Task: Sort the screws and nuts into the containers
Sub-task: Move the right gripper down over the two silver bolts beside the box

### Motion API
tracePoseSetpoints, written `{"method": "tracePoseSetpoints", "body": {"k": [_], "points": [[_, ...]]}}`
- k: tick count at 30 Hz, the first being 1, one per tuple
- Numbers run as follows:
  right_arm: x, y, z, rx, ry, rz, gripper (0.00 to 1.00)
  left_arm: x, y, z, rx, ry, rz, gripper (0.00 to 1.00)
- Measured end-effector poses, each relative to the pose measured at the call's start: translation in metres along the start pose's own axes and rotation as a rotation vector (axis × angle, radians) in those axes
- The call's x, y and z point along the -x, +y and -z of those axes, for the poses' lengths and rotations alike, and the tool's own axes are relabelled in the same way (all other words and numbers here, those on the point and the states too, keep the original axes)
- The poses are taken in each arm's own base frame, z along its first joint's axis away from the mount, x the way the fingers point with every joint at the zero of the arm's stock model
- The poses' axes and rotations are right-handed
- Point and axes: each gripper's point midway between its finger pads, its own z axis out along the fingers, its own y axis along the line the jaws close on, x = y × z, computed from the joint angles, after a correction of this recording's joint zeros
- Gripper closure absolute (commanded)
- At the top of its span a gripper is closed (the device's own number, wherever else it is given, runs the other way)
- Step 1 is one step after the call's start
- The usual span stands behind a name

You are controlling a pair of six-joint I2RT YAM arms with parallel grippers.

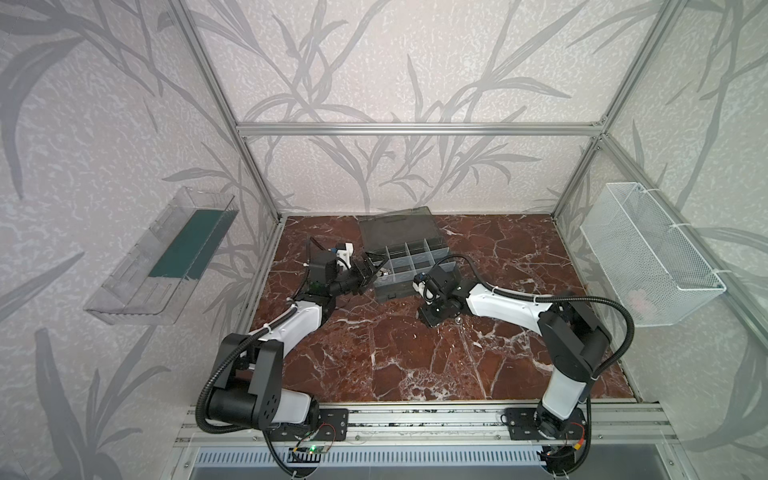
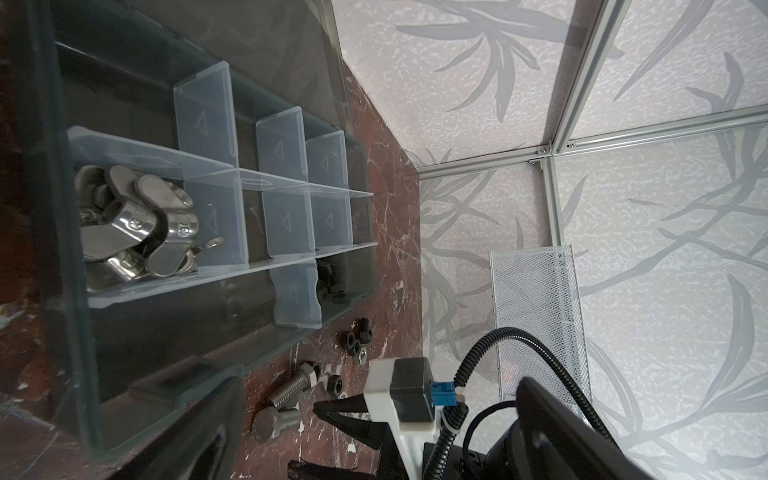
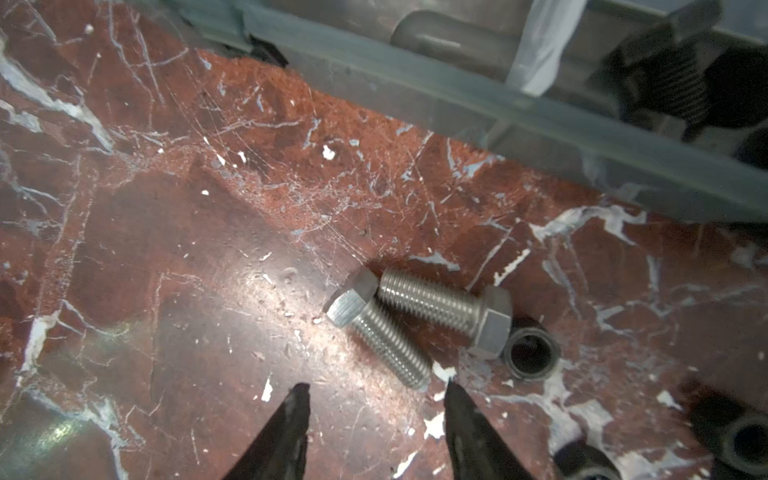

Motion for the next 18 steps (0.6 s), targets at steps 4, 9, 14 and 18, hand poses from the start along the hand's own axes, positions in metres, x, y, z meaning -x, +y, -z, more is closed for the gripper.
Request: {"method": "tracePoseSetpoints", "body": {"k": [4,9,14,18], "points": [[0.002,0.005,-0.001,0.007,-0.011,0.006,0.51,0.000,0.000,0.000,0.000,0.001,-0.001,0.00],[0.003,0.007,-0.003,0.010,-0.016,0.011,0.55,-0.001,0.001,0.000,0.004,0.003,0.001,0.01],[0.000,0.006,-0.009,0.007,-0.001,0.011,0.58,-0.001,0.001,0.000,0.005,0.003,0.002,0.00],[-0.002,0.004,-0.014,-0.001,0.004,0.014,0.61,-0.001,0.001,0.000,0.005,0.003,0.003,0.01]]}}
